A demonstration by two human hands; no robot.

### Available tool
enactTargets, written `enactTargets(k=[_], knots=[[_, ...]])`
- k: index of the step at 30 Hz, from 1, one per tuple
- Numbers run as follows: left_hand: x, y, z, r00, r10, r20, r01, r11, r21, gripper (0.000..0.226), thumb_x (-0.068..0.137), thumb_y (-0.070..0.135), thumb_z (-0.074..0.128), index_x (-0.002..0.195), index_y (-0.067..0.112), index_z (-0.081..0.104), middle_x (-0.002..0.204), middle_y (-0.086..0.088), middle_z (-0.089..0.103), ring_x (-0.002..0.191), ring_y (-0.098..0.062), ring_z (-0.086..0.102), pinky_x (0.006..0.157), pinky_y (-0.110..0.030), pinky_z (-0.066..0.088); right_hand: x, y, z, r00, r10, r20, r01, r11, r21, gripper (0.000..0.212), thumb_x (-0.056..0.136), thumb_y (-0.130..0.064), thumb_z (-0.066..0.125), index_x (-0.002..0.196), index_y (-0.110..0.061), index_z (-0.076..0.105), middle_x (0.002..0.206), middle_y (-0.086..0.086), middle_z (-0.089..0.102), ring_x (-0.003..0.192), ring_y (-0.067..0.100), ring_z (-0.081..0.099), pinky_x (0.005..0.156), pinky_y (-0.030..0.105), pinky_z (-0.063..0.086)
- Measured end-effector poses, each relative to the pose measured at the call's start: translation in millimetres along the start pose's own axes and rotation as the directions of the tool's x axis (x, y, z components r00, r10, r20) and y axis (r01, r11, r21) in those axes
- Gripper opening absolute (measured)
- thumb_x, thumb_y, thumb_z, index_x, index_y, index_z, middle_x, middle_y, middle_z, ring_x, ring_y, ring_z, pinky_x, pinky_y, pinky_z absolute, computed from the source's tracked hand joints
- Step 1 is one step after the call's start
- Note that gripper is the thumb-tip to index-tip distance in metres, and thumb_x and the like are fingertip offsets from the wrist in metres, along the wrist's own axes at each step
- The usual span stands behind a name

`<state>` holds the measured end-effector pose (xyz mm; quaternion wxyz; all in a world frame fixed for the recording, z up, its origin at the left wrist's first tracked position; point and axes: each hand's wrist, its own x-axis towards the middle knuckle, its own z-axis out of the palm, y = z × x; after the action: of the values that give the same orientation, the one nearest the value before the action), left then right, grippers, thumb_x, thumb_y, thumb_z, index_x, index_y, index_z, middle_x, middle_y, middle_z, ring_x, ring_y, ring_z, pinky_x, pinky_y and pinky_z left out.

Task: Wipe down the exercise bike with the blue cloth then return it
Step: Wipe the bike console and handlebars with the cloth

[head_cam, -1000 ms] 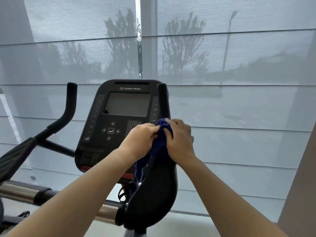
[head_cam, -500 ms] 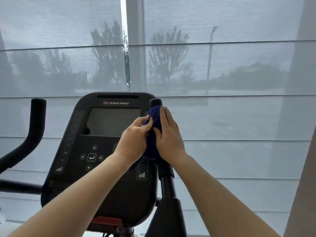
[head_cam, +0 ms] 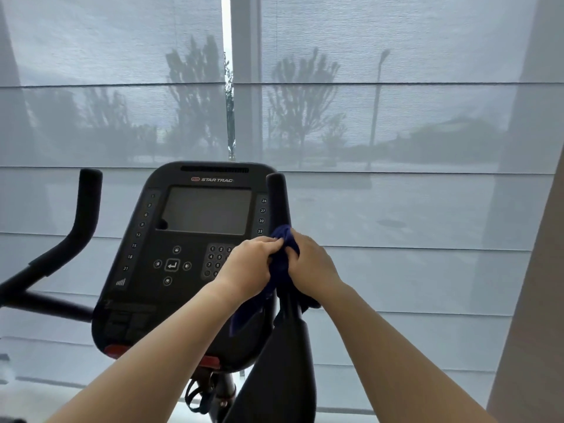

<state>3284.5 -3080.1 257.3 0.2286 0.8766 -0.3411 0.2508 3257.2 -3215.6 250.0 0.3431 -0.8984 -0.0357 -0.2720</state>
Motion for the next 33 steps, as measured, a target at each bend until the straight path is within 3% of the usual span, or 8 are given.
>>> enactTargets(k=[7,12,16,18,20,22,25,33], knots=[[-53,19,-18,0.988,0.009,0.154,-0.013,1.0,0.023,0.038,0.09,0.007,0.044,0.123,0.02,0.057,0.117,-0.001,0.064,0.108,-0.022,0.057,0.089,-0.024,0.04,-58,-18,-18,0.99,-0.022,0.139,0.042,0.989,-0.139,0.028,0.093,-0.023,0.04,0.113,-0.03,0.058,0.107,0.005,0.064,0.096,0.024,0.056,0.074,0.028,0.038],[-94,44,-51,0.995,-0.001,0.102,0.002,1.0,-0.005,0.04,0.09,0.005,0.043,0.123,0.022,0.059,0.114,-0.001,0.066,0.106,-0.02,0.058,0.091,-0.029,0.044,-91,-51,-38,0.978,-0.019,0.208,0.065,0.974,-0.218,0.028,0.095,-0.03,0.04,0.114,-0.023,0.059,0.109,0.009,0.064,0.1,0.028,0.056,0.084,0.035,0.046],[-122,51,-90,0.995,0.075,0.068,-0.079,0.996,0.052,0.039,0.09,0.004,0.042,0.12,0.021,0.06,0.117,0.002,0.064,0.105,-0.019,0.058,0.09,-0.033,0.045,-114,-73,-49,0.972,-0.113,0.205,0.153,0.97,-0.187,0.028,0.093,-0.043,0.036,0.111,-0.034,0.055,0.107,-0.002,0.064,0.098,0.023,0.057,0.083,0.041,0.047],[-142,51,-92,0.992,0.024,0.128,-0.037,0.994,0.1,0.039,0.093,0.009,0.04,0.127,0.02,0.055,0.128,0.003,0.056,0.114,-0.018,0.053,0.098,-0.032,0.041,-132,-71,-36,0.961,-0.087,0.263,0.156,0.955,-0.253,0.035,0.093,-0.049,0.03,0.124,-0.039,0.044,0.128,-0.006,0.054,0.117,0.021,0.047,0.092,0.048,0.039],[-169,51,-76,0.969,-0.052,0.24,0.021,0.991,0.129,0.039,0.097,0.017,0.035,0.135,0.018,0.046,0.141,0.001,0.045,0.126,-0.018,0.043,0.107,-0.028,0.032,-155,-62,-15,0.941,-0.02,0.337,0.135,0.937,-0.323,0.05,0.095,-0.053,0.023,0.141,-0.036,0.025,0.152,-0.008,0.026,0.139,0.021,0.018,0.104,0.058,0.022],[-198,55,-54,0.933,-0.135,0.334,0.124,0.991,0.054,0.044,0.099,0.023,0.033,0.143,0.016,0.031,0.15,0.0,0.032,0.134,-0.016,0.034,0.112,-0.027,0.024,-173,-53,3,0.946,-0.012,0.323,0.121,0.94,-0.318,0.051,0.096,-0.049,0.023,0.145,-0.035,0.018,0.156,-0.01,0.013,0.143,0.02,0.003,0.109,0.058,0.012],[-216,58,-39,0.945,-0.198,0.259,0.219,0.974,-0.055,0.047,0.099,0.024,0.033,0.145,0.016,0.025,0.15,-0.002,0.032,0.134,-0.015,0.034,0.112,-0.033,0.027,-180,-53,7,0.955,-0.023,0.295,0.117,0.945,-0.305,0.052,0.095,-0.042,0.026,0.145,-0.032,0.018,0.156,-0.007,0.015,0.143,0.022,0.004,0.111,0.056,0.014],[-240,69,-22,0.972,-0.19,0.137,0.169,0.974,0.151,0.056,0.097,0.038,0.024,0.148,0.019,0.009,0.154,0.001,0.019,0.137,-0.015,0.024,0.114,-0.037,0.019,-216,-52,9,0.965,-0.045,0.257,0.106,0.968,-0.227,0.053,0.096,-0.035,0.029,0.147,-0.025,0.018,0.157,-0.003,0.015,0.144,0.022,0.003,0.116,0.048,0.014]])
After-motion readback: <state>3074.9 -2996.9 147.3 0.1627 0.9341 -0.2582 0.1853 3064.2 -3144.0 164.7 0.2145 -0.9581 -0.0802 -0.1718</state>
